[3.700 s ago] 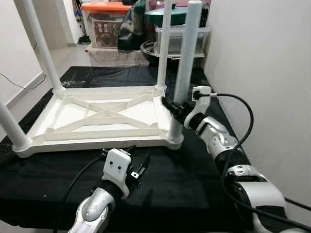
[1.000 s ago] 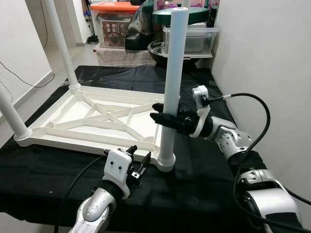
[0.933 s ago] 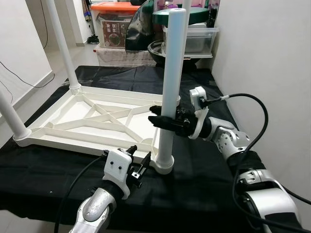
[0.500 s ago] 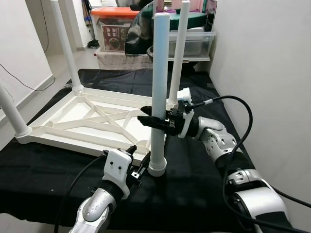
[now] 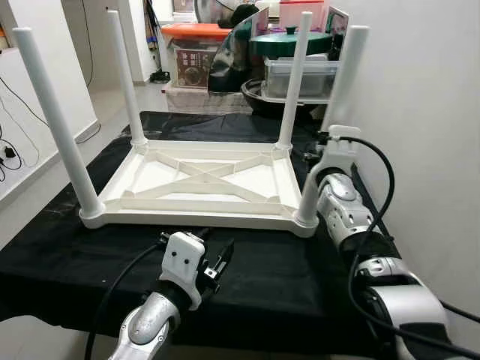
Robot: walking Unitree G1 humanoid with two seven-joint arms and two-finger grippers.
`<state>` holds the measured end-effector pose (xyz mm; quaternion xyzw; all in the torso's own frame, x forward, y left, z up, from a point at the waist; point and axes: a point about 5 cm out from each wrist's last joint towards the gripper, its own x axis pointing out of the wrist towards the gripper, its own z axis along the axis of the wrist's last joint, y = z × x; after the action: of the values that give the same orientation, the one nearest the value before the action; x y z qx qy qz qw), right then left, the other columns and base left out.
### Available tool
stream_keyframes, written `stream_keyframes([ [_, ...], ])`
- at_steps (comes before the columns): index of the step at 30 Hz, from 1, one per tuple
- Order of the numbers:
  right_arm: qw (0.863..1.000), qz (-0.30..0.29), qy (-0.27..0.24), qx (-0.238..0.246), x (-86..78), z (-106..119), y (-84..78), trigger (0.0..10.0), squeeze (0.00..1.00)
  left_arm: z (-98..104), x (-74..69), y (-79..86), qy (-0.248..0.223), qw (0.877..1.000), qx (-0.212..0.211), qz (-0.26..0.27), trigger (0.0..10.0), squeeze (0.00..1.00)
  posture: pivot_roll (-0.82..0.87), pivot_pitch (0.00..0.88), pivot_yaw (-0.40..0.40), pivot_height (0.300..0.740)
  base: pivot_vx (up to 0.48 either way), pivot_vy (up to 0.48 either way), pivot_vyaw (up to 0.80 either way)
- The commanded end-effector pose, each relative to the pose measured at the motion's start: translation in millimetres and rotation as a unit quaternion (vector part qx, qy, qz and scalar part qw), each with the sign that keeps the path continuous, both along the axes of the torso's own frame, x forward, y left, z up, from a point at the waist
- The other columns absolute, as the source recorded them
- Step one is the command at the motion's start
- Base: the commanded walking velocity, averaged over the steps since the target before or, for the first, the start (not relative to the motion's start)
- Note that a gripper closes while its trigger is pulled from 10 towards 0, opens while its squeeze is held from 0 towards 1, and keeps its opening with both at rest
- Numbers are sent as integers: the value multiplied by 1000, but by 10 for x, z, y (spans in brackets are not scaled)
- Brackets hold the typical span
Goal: Building children table
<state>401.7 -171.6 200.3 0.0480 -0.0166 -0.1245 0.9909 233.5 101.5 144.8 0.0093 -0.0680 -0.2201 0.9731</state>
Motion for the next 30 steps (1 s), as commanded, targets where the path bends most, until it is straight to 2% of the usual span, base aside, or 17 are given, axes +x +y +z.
stream_keyframes([
  [1,995,-48,84,39,-105,-411,-75,0,0,-39,-1,5,6,1000,9,1,10000,0,-35,0,-18,740,0,0,0],
  [2,995,-48,84,39,-105,-411,-75,0,0,-39,-1,5,6,1000,9,1,10000,0,-35,0,-18,740,0,0,0],
  [3,996,4,66,64,-83,-396,116,10000,773,-42,-5,3,6,1000,8,1,10000,0,-35,0,-18,740,0,0,0],
  [5,996,4,66,64,-83,-396,116,10000,773,-42,-5,3,6,1000,8,1,10000,0,-35,0,-18,740,0,0,0],
  [6,995,60,33,72,-61,-330,266,10000,1000,-43,-8,4,6,1000,8,1,10000,0,-35,0,-18,740,0,0,0],
  [8,990,111,9,82,-26,-260,376,10000,1000,-43,-7,5,7,1000,8,2,10000,0,-33,0,-24,740,0,0,0],
  [9,983,150,-9,100,1,-205,424,10000,0,-41,-5,7,7,1000,8,2,10000,0,-33,0,-24,740,0,0,0],
  [12,951,284,-23,121,34,-96,507,10000,0,-38,-2,10,6,1000,8,2,10000,0,-33,0,-24,740,0,0,0],
  [17,910,386,-34,146,7,-12,505,10000,0,-36,4,12,6,1000,9,2,10000,0,-35,0,-24,740,0,0,0],
  [20,828,543,-45,129,-136,82,481,10000,0,-30,12,14,5,1000,9,3,10000,0,-33,0,-26,740,0,0,0],
  [21,828,543,-45,129,-136,82,481,10000,0,-30,12,14,5,1000,9,3,10000,0,-33,0,-26,740,0,0,0],
  [22,791,600,-43,111,-213,77,491,10000,0,-30,13,14,4,1000,9,3,10000,0,-32,0,-26,740,0,0,0],
  [24,791,600,-43,111,-213,77,491,10000,0,-30,13,14,4,1000,9,3,10000,0,-32,0,-26,740,0,0,0],
  [25,751,652,-34,95,-290,55,514,10000,0,-30,13,13,4,1000,9,2,10000,0,-32,0,-26,740,0,0,0],
  [26,751,652,-34,95,-290,55,514,10000,0,-30,13,13,4,1000,9,2,10000,0,-32,0,-26,740,0,0,0],
  [28,674,736,-7,63,-423,-33,621,10000,0,-25,14,15,4,1000,9,3,10000,0,-27,0,-29,740,0,0,0],
  [30,657,752,4,52,-451,-68,659,10000,0,-23,15,17,4,1000,9,3,10000,0,-27,0,-29,740,0,0,0],
])
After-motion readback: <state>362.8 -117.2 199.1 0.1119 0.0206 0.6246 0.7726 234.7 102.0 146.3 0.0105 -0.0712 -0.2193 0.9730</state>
